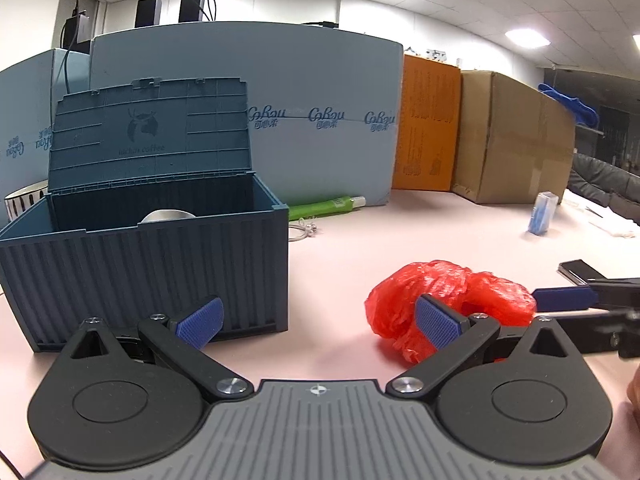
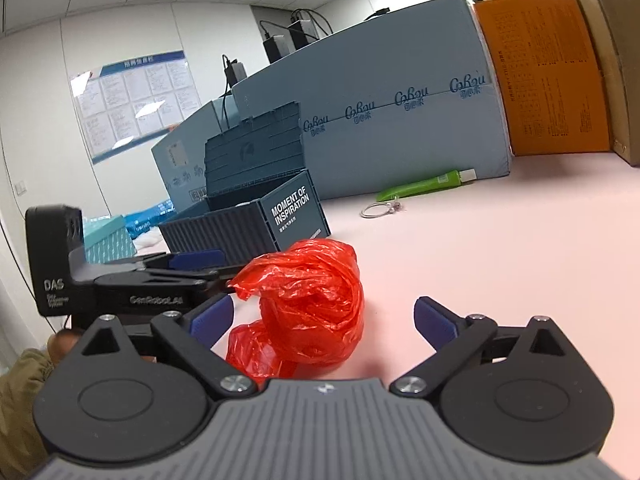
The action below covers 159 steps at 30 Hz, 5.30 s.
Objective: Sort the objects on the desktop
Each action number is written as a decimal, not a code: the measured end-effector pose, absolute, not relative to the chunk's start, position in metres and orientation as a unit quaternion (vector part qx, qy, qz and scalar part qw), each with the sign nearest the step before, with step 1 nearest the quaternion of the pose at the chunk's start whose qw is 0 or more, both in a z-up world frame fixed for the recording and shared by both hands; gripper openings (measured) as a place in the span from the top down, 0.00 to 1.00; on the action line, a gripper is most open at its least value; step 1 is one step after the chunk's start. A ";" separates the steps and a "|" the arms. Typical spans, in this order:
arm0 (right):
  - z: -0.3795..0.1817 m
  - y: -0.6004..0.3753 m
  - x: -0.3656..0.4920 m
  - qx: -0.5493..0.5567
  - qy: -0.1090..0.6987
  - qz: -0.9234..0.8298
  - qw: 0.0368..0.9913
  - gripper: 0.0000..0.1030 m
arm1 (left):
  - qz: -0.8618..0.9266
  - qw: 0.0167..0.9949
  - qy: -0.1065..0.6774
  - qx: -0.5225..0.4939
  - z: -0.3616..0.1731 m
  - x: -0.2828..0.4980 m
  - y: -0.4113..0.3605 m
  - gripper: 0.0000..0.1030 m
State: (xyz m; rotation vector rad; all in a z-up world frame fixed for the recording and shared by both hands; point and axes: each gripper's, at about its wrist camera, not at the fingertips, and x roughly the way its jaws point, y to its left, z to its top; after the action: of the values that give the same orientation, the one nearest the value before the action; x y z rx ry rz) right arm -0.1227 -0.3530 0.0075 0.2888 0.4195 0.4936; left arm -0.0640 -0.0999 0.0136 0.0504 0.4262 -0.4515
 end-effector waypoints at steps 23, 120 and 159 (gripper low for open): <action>0.001 -0.389 -0.125 0.253 0.164 0.182 0.936 0.00 | -0.331 0.894 0.231 0.193 -0.001 -0.097 -0.178 0.01; -0.004 -0.366 -0.107 0.220 0.229 0.204 0.926 0.00 | -0.328 0.897 0.232 0.184 0.002 -0.078 -0.110 0.01; -0.007 -0.378 -0.107 0.262 0.223 0.213 0.915 0.00 | -0.362 0.885 0.217 0.198 0.003 -0.073 -0.132 0.01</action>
State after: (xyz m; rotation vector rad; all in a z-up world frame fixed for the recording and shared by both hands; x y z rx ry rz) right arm -0.1069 -0.3779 -0.0068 0.5392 0.4586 0.4392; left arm -0.0734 -0.1320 0.0030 0.4117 0.4513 -0.7528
